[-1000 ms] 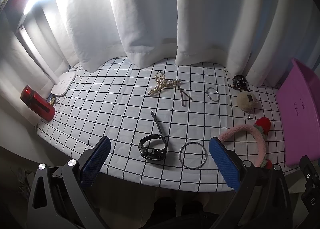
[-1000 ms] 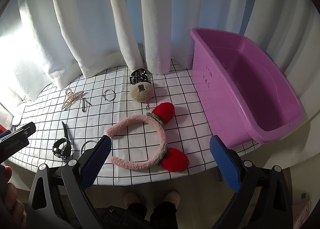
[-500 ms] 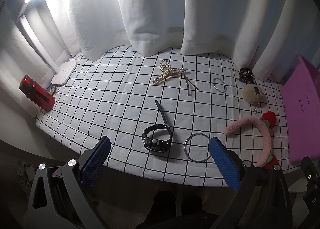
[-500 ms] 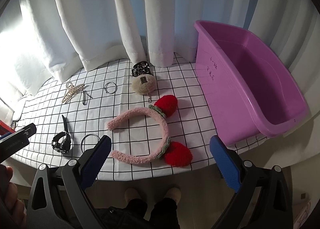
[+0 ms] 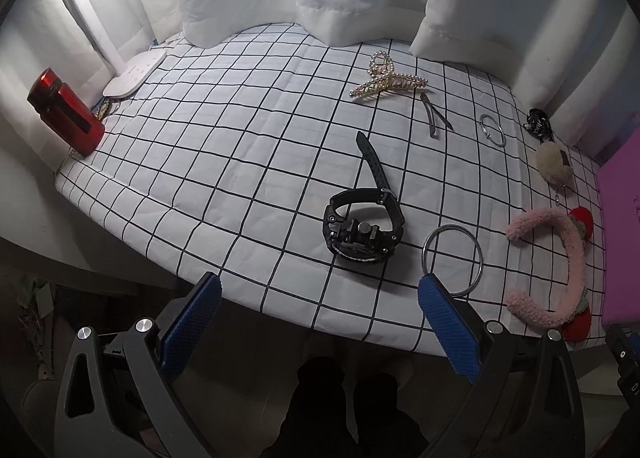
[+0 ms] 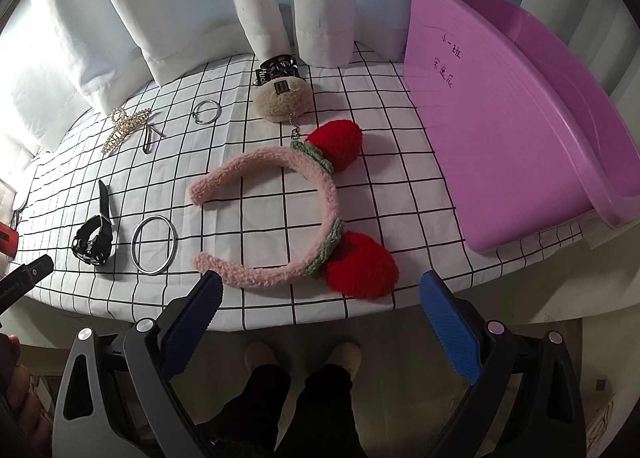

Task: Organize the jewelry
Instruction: 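Close the left tool on the black watch while the right tool approaches the pink headband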

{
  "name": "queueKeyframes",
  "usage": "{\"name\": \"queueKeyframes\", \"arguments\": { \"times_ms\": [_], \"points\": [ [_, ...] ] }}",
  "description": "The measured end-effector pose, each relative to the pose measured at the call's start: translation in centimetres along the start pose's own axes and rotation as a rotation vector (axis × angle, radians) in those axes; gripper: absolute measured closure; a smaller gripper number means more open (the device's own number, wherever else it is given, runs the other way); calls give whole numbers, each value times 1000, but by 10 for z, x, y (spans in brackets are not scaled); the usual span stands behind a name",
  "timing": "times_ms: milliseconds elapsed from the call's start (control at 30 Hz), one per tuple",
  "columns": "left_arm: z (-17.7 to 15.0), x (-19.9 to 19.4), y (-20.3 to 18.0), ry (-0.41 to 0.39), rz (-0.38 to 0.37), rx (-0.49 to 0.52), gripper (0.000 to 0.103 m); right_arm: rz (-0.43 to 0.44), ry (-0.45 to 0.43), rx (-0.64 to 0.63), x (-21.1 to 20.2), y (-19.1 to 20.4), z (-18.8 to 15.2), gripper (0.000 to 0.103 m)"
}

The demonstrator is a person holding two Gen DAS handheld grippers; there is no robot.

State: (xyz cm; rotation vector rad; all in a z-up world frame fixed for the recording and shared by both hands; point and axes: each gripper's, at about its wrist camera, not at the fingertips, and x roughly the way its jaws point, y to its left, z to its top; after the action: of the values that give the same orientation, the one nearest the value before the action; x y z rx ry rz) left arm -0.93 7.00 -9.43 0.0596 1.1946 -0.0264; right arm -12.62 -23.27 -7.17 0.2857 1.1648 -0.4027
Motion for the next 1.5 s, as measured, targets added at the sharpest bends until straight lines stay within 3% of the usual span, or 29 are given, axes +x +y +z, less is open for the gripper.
{"name": "queueKeyframes", "arguments": {
  "times_ms": [533,900,1500],
  "points": [
    [3,64,-18,8,5,46,6,-36,50,86,54,-44,-11,9],
    [5,83,-23,15,5,65,6,-3,114,-43,96,-46,-10,9],
    [10,104,-31,3,12,50,6,46,64,-179,123,-40,1,9]
  ]
}}
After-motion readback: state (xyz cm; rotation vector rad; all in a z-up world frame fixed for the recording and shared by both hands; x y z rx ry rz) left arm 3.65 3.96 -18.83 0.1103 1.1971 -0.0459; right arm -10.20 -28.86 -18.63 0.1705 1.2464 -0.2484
